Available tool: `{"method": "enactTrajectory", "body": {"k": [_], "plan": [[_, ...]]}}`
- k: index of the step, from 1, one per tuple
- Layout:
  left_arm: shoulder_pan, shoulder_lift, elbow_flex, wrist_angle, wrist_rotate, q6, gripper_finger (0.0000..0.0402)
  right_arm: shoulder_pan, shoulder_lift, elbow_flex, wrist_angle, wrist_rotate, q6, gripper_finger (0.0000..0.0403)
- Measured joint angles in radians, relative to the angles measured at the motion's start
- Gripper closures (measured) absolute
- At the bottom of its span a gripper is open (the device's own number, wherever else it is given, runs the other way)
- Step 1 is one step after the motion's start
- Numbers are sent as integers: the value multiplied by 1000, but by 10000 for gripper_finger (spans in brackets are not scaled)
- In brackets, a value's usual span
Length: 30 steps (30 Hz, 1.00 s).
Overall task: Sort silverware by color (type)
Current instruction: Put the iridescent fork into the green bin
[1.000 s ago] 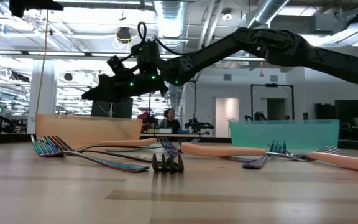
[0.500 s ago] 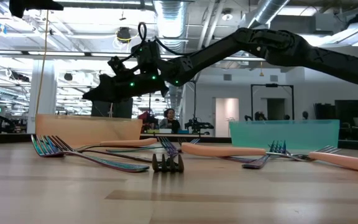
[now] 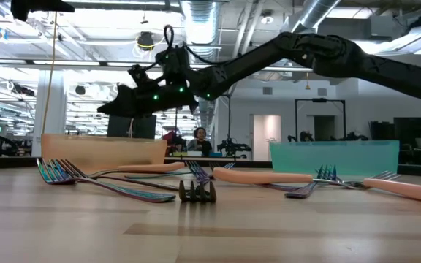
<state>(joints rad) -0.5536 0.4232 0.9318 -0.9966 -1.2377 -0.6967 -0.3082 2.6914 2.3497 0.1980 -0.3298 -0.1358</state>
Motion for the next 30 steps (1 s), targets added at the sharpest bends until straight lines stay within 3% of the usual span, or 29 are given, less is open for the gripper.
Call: {"method": "enactTrajectory", "body": {"k": [11, 22, 30], "plan": [[0, 0, 0, 11, 4, -76, 205, -26, -168, 5, -34, 12, 63, 213], [0, 0, 0, 23, 30, -89, 205, -74, -478, 5, -610, 26, 13, 213], [0, 0, 0, 23, 101, -114, 205, -77, -687, 5, -1037, 187, -82, 214]]}}
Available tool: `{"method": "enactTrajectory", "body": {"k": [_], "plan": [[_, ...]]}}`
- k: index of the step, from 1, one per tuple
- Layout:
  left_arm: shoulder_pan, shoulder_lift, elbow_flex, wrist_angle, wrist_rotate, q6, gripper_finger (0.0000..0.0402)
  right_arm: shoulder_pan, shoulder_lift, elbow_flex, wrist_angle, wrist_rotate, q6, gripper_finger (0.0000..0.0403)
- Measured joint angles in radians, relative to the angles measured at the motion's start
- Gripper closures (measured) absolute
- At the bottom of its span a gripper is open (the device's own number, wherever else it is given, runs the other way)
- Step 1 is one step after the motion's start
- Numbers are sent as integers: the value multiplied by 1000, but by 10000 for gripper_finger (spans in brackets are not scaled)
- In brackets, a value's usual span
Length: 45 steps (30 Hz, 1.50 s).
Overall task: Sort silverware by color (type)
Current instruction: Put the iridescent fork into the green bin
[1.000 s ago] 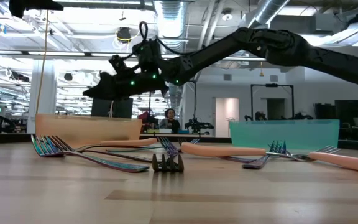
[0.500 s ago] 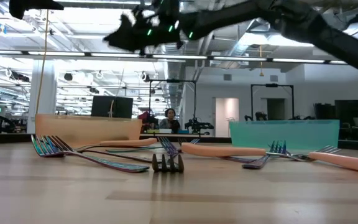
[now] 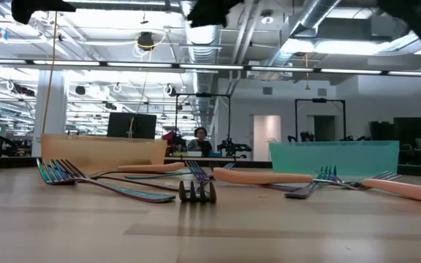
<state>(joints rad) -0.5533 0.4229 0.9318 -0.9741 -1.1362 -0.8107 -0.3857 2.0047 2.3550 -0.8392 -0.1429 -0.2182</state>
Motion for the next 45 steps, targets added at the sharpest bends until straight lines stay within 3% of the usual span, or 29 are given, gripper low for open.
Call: {"method": "enactTrajectory", "body": {"k": [5, 9, 18, 26, 35, 45], "plan": [[0, 0, 0, 0, 53, -7, 205, 18, -89, 0, -215, 156, 59, 214], [0, 0, 0, 0, 88, -8, 205, 28, -125, 0, -400, 275, 232, 214], [0, 0, 0, 0, 141, -54, 205, 64, -122, -21, -731, 280, 512, 214], [0, 0, 0, 0, 182, -78, 205, 253, -122, -143, -732, 276, 600, 214], [0, 0, 0, -10, 182, -77, 205, 507, -119, -334, -662, 276, 831, 214], [0, 0, 0, -10, 182, -92, 205, 689, -120, -579, -291, 276, 1063, 214]]}}
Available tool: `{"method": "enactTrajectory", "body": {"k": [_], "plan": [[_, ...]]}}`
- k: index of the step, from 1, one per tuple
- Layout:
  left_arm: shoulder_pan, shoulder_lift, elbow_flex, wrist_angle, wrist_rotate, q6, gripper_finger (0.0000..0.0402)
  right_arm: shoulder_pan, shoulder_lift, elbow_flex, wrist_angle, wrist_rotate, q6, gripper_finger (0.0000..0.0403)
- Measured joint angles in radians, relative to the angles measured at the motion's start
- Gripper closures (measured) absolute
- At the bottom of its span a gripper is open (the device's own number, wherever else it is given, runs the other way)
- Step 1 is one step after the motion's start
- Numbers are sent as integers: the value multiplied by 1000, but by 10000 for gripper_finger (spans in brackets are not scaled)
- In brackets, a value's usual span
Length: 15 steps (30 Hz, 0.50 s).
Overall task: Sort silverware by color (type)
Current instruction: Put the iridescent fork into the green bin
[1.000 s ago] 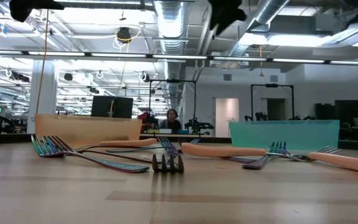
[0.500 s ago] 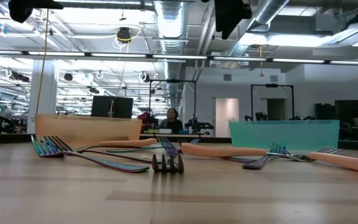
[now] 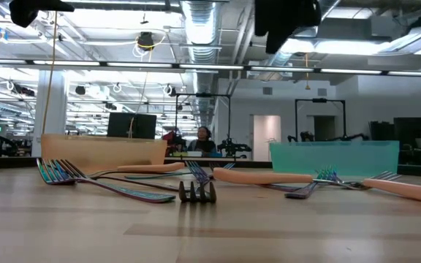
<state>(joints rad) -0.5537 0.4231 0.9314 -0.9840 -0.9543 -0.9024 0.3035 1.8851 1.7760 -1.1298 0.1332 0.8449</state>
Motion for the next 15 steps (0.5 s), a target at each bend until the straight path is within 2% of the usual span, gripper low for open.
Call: {"method": "enactTrajectory", "body": {"k": [9, 15], "plan": [[0, 0, 0, -7, 7, 0, 205, 9, 1, -192, 273, 0, 39, 214], [0, 0, -15, -29, 2, -1, 205, -15, 1, -279, 424, 2, -4, 214]]}}
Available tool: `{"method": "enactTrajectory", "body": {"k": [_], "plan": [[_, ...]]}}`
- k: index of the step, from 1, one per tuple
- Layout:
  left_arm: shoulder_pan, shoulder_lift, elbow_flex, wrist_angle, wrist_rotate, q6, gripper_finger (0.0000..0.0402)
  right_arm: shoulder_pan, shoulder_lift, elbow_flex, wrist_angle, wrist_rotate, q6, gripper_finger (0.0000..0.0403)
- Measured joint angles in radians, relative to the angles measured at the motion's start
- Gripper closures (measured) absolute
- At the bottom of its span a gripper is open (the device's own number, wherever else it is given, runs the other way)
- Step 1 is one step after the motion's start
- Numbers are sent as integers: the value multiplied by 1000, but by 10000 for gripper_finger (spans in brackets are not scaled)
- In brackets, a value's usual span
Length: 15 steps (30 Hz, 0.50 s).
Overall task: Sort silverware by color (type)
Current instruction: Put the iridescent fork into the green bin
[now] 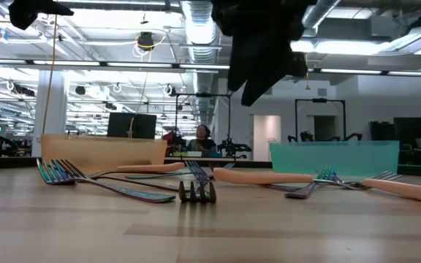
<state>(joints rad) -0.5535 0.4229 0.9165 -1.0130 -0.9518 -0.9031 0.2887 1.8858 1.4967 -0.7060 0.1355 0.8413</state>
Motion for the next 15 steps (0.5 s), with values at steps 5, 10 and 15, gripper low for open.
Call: {"method": "enactTrajectory", "body": {"k": [5, 10, 15], "plan": [[0, 0, -37, -4, 4, -56, 205, -58, 0, -19, 44, 2, 13, 214], [0, 0, -45, -7, 4, -91, 205, -126, 0, -19, 44, -1, 13, 214], [0, 0, -45, -8, 5, -137, 205, -184, -3, -19, 34, -29, -1, 214]]}}
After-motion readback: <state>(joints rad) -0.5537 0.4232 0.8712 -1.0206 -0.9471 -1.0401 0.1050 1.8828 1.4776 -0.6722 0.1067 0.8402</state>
